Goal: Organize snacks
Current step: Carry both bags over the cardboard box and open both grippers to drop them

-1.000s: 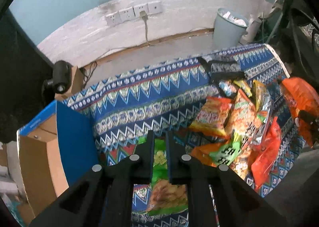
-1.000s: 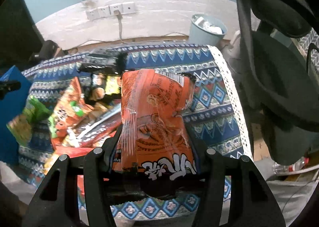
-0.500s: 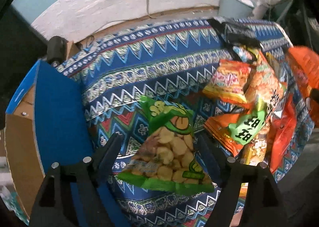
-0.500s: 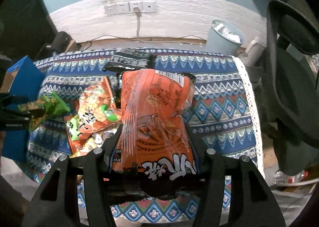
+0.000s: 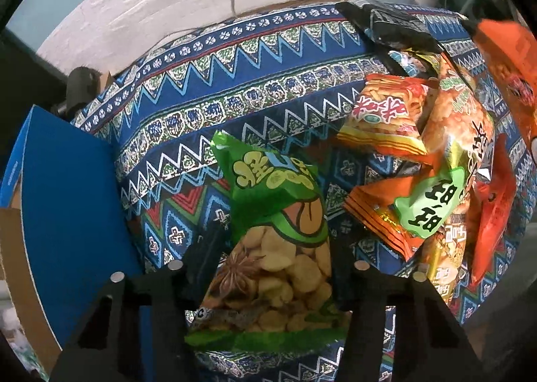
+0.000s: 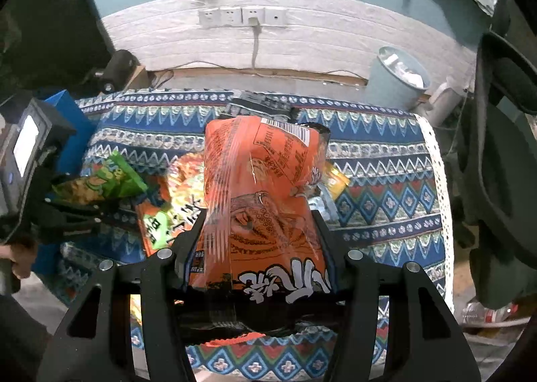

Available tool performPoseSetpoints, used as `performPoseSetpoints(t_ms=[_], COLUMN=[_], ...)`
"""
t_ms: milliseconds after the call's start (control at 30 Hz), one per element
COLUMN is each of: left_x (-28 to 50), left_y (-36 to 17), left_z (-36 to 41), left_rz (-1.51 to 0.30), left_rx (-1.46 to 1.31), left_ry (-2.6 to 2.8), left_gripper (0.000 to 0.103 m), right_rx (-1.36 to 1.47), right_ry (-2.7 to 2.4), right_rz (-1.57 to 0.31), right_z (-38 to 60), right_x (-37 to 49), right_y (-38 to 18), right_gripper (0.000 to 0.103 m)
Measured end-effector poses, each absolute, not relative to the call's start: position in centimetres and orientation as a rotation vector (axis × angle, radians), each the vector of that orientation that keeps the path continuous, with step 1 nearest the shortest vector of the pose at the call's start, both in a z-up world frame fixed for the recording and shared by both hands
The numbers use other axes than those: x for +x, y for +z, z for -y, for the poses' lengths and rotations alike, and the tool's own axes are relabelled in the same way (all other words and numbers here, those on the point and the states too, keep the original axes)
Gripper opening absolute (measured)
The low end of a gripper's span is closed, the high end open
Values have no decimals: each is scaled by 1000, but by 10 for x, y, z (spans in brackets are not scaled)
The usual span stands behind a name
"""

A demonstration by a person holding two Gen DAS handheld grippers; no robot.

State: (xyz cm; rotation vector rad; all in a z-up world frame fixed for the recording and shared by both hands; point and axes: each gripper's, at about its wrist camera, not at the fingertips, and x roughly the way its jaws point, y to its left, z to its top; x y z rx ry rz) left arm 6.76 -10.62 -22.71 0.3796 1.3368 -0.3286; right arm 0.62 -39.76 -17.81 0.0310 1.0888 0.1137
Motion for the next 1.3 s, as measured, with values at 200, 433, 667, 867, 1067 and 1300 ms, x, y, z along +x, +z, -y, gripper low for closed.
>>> performPoseSetpoints(t_ms=[200,433,667,867,1067,1300], left_x=[61,56,47,44,40,30], left_y=[-219,-176,-131,-112,-94,-85], left_z=[104,88,70,35,-5,-47], left_rz=[-1319,-1215,-1124,-1074,-1048,-1026], left_rx=[374,338,299,284,236,188], left_ry=[-322,-312,-296,-239,-179,-122], left_gripper=[52,52,52,52,52,52], right_rx=[30,33,24,8,-11,-52], right_ry=[136,167,217,273,330,414], right_rz=[-1073,-1047,-1017,-986,-961,-939], right_z=[385,367,342,312,281,230], right_x=[11,16,20,20,22,25], right_y=[-170,-159,-143,-128,-114,-98], right_gripper=[56,56,56,56,56,56])
